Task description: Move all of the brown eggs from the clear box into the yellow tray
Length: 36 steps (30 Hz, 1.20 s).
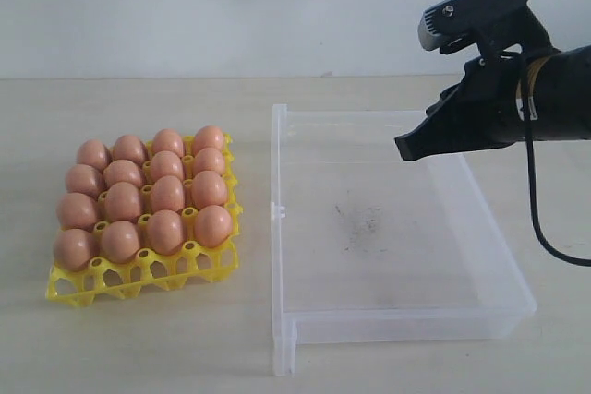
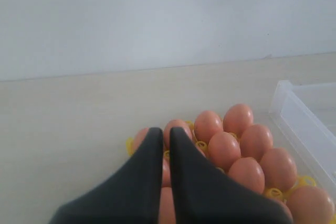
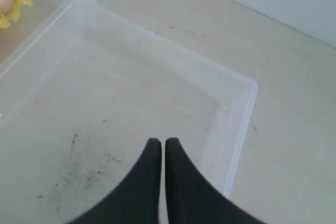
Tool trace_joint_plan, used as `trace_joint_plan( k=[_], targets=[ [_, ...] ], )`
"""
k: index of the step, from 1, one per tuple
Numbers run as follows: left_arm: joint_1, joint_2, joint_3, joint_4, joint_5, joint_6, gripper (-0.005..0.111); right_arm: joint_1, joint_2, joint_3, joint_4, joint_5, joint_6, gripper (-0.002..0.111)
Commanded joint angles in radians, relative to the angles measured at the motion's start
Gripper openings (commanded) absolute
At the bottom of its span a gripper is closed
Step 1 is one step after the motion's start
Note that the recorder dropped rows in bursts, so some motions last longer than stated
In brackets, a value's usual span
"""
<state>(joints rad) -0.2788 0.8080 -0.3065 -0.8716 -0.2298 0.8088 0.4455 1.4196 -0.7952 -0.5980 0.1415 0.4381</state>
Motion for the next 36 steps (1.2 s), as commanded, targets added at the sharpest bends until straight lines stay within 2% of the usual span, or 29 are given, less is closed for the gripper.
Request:
trace_joint_plan(
  k=[1,4,6,12,17,22,30,36],
  targets=[
    [0.002,-0.005,0.003,0.005,0.007,-0.007,0.004,-0.007,-0.009,0.006,0.000,0.002,0.006,0.000],
    [0.004,-0.014,0.003,0.005,0.007,-0.007,0.004,-0.007,-0.009,0.006,0.000,0.002,0.006,0.000],
    [0.032,-0.045,0.003,0.005,0.020,-0.007,0.004,-0.007,-0.009,0.006,0.000,0.002,0.006,0.000],
    [0.180,-0.236,0.003,-0.006,0.117,-0.069,0.004,-0.007,-0.009,0.006,0.000,0.002,0.006,0.000],
    [0.299,-0.427,0.007,0.184,0.309,-0.011,0.004,-0.007,-0.009,0.006,0.000,0.002,0.006,0.000],
    [0.376,-0.599,0.077,0.156,0.269,0.001,0.004,-0.007,-0.009,0.006,0.000,0.002,0.006,0.000],
    [0.398,-0.759,0.240,0.119,0.230,-0.031,0.004,-0.007,-0.009,0.006,0.000,0.002,0.006,0.000],
    [0.398,-0.766,0.270,0.119,0.230,-0.031,0.004,-0.007,-0.009,0.006,0.000,0.002,0.006,0.000]
  ],
)
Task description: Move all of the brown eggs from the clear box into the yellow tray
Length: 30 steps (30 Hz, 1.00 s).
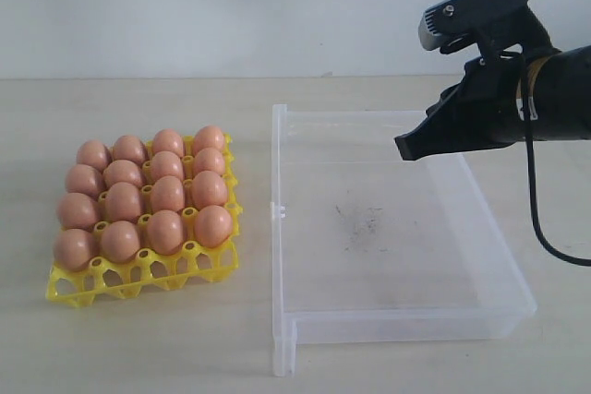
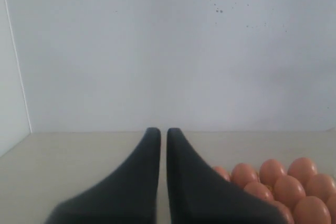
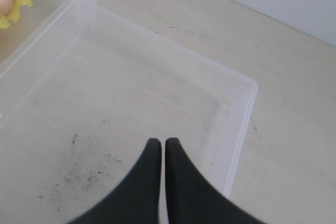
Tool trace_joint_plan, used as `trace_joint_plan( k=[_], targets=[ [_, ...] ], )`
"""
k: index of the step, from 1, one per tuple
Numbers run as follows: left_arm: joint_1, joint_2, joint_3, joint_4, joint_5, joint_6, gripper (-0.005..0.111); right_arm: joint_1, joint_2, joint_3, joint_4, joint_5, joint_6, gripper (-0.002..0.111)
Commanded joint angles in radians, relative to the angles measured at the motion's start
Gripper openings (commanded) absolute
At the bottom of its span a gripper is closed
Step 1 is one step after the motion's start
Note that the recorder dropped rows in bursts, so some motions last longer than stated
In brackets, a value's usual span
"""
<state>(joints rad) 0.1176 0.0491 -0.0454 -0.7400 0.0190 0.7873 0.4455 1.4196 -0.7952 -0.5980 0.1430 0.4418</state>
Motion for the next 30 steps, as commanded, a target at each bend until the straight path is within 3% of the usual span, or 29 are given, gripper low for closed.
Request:
trace_joint_plan(
  k=[1,8,14,16,22,30],
  targets=[
    [0.002,-0.007,0.009,-0.012,-0.025,-0.010,0.004,-0.007,-0.009,0.006,0.000,0.000,0.004,0.000],
    [0.002,-0.010,0.009,-0.012,-0.025,-0.166,0.004,-0.007,-0.009,0.006,0.000,0.000,0.002,0.000],
    [0.002,-0.049,0.011,0.058,-0.019,-0.177,0.004,-0.007,-0.009,0.006,0.000,0.000,0.004,0.000],
    [0.002,-0.049,0.011,0.163,-0.019,-0.275,0.004,-0.007,-0.009,0.006,0.000,0.000,0.004,0.000],
    [0.002,-0.049,0.011,0.707,-0.006,-0.871,0.004,-0.007,-0.009,0.006,0.000,-0.002,0.004,0.000],
    [0.002,-0.049,0.045,0.740,0.046,-0.858,0.004,-0.007,-0.009,0.006,0.000,-0.002,0.004,0.000]
  ],
)
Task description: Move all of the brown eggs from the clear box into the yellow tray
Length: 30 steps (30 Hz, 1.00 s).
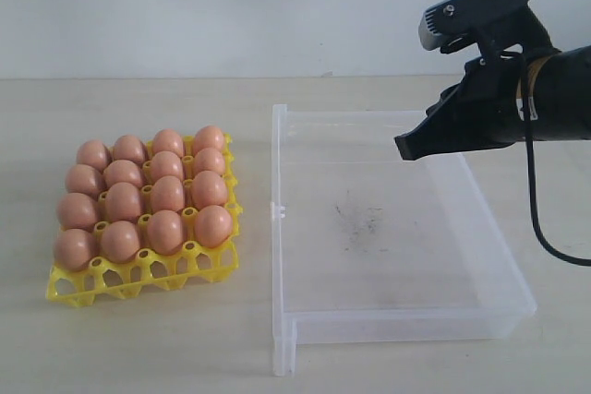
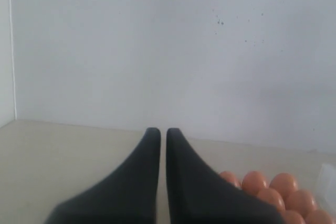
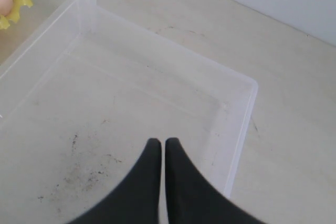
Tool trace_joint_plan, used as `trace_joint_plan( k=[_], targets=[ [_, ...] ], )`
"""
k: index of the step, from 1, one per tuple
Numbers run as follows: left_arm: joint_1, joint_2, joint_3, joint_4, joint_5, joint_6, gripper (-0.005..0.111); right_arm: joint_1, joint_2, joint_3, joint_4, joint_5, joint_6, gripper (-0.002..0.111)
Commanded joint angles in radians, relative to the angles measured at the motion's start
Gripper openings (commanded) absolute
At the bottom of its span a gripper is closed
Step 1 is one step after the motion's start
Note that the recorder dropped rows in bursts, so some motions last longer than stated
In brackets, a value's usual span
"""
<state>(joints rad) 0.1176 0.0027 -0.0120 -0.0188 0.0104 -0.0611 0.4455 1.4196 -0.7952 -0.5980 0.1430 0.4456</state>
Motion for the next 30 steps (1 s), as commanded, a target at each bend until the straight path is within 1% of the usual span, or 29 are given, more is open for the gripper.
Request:
trace_joint_plan(
  k=[1,6,10,12,30],
  targets=[
    [0.002,-0.003,0.012,0.019,0.068,0.000,0.004,-0.007,-0.009,0.006,0.000,-0.002,0.000,0.000],
    [0.002,-0.003,0.012,0.019,0.078,0.033,0.004,-0.007,-0.009,0.006,0.000,-0.002,0.000,0.000],
    [0.002,-0.003,0.012,-0.014,0.164,0.033,0.004,-0.007,-0.009,0.006,0.000,-0.002,0.000,0.000],
    [0.002,-0.003,0.012,-0.021,0.185,0.033,0.004,-0.007,-0.009,0.006,0.000,-0.002,0.000,0.000],
    [0.002,-0.003,0.012,-0.019,0.181,0.033,0.004,-0.007,-0.009,0.006,0.000,-0.002,0.000,0.000]
  ],
)
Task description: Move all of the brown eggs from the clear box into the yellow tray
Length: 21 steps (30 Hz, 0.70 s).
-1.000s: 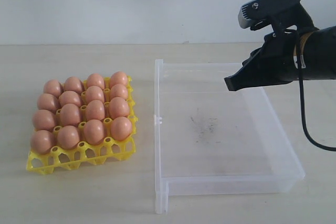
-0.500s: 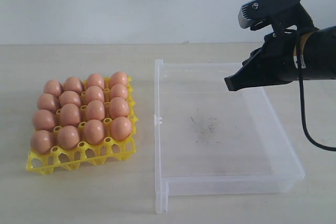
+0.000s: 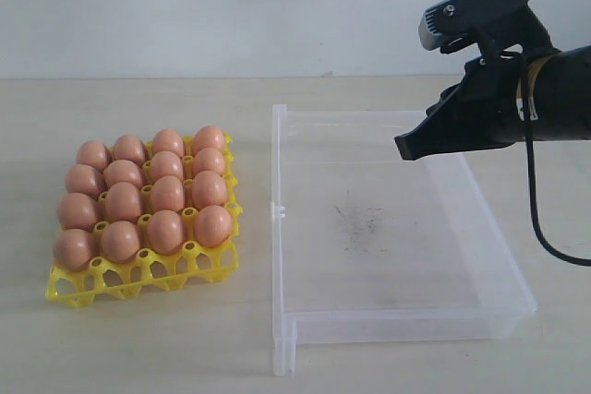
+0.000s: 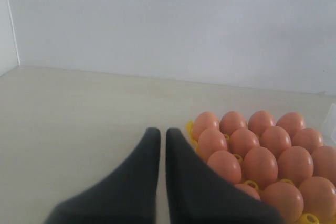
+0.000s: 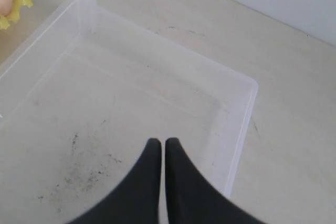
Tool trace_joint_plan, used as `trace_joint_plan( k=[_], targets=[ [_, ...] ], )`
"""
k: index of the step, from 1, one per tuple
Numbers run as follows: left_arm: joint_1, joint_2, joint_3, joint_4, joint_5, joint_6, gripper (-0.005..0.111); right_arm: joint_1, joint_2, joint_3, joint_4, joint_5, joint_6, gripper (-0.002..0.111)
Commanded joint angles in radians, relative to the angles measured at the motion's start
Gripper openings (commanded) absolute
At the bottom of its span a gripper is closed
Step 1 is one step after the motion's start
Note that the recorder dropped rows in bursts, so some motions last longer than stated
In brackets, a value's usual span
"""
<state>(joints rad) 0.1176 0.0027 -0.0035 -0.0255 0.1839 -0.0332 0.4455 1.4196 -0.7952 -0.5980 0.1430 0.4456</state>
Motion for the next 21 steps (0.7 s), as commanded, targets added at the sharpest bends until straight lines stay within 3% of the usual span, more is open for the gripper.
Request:
trace_joint_plan(
  k=[1,12,19,21],
  targets=[
    [0.002,-0.003,0.003,-0.013,0.007,0.005,0.004,-0.007,-0.009,0.006,0.000,-0.002,0.000,0.000],
    [0.002,-0.003,0.003,-0.013,-0.001,0.005,0.004,-0.007,-0.035,0.006,0.000,0.012,-0.030,0.000],
    [0.002,-0.003,0.003,-0.013,-0.001,0.005,0.004,-0.011,-0.467,0.013,0.000,-0.013,-0.097,0.000],
    [0.002,-0.003,0.003,-0.013,-0.001,0.005,0.004,-0.052,-0.599,0.068,0.002,-0.026,-0.088,0.000]
  ],
)
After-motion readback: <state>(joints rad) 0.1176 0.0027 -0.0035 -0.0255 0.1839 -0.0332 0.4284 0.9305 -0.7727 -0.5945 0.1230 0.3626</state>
